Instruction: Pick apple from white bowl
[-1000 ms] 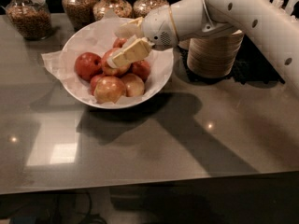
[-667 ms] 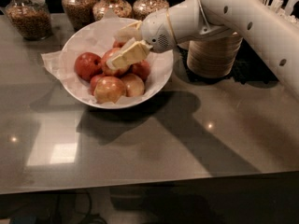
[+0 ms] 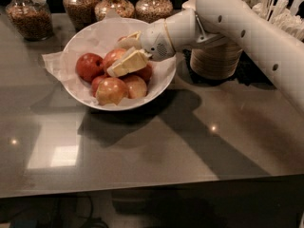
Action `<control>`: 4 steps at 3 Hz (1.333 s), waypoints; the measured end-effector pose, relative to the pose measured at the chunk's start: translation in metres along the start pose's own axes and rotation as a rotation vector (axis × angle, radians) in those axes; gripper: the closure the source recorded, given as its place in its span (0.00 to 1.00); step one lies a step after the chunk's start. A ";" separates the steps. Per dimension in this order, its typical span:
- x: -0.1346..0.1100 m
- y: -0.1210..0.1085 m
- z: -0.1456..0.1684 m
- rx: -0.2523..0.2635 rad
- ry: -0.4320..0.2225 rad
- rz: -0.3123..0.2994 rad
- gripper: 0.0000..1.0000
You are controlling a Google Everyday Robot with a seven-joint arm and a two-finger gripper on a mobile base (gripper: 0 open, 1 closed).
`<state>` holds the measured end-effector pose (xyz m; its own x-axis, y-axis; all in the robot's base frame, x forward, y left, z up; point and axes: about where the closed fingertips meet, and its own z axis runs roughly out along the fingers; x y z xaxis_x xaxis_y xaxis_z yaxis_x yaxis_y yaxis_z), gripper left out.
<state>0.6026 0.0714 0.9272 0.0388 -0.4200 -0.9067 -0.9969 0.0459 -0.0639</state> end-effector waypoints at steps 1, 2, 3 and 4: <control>0.012 -0.001 0.007 -0.011 0.011 0.025 0.38; 0.012 -0.001 0.007 -0.011 0.011 0.025 0.56; 0.012 -0.001 0.007 -0.011 0.010 0.025 0.80; 0.005 0.000 0.007 -0.033 -0.025 0.019 1.00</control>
Offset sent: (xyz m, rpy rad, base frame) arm 0.0018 0.0013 -0.0123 -0.0085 0.0249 -0.0009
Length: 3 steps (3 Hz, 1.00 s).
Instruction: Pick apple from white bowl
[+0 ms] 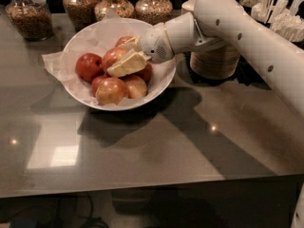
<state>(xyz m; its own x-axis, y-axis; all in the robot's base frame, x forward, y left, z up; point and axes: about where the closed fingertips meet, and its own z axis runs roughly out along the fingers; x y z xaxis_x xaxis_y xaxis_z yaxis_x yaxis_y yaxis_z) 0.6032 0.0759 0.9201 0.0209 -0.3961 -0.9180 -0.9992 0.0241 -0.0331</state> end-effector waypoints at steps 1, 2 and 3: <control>-0.019 -0.001 -0.015 -0.023 -0.087 -0.017 1.00; -0.046 0.001 -0.041 -0.038 -0.132 -0.070 1.00; -0.069 0.002 -0.065 -0.037 -0.118 -0.124 1.00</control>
Offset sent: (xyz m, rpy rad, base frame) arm -0.0070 -0.0437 0.1050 0.1782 -0.1113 0.1046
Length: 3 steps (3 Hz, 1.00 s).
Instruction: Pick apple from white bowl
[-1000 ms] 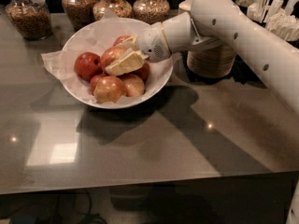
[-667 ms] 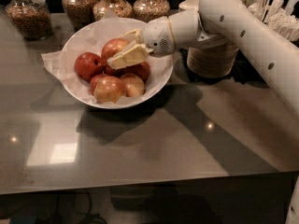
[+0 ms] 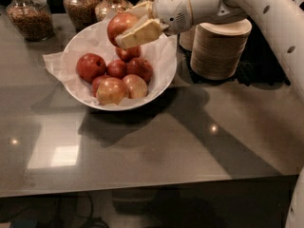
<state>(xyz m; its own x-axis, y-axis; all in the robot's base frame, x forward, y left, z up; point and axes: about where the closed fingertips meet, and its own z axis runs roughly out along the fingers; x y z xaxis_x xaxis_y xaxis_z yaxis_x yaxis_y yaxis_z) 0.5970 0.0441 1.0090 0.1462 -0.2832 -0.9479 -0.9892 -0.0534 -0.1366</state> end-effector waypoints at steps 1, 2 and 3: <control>-0.023 0.000 -0.019 0.006 0.054 -0.062 1.00; -0.044 0.006 -0.034 0.023 0.102 -0.124 1.00; -0.063 0.013 -0.045 0.044 0.139 -0.180 1.00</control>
Offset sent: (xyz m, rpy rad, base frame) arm -0.0226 -0.0381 0.0856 -0.1578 -0.2256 -0.0146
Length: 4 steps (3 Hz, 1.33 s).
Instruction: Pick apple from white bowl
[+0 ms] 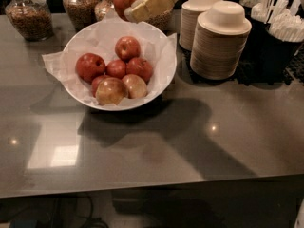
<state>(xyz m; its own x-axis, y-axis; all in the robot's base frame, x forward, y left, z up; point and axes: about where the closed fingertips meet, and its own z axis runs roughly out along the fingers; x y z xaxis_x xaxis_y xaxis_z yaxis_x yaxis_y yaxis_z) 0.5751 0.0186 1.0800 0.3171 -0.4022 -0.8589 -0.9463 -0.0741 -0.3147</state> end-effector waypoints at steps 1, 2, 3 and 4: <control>0.000 0.000 0.000 0.000 0.000 0.000 1.00; 0.002 0.006 0.001 0.001 0.036 -0.001 1.00; 0.004 0.025 -0.008 0.041 0.052 0.007 1.00; 0.009 0.050 -0.025 0.094 0.079 0.027 1.00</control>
Offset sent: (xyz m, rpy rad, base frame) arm -0.0113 -0.0056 -0.0096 -0.0812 -0.0091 -0.0367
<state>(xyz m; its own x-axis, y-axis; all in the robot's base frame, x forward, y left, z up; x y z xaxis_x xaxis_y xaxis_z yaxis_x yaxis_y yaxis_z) 0.5288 -0.0114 1.0661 0.2818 -0.4738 -0.8343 -0.9432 0.0226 -0.3314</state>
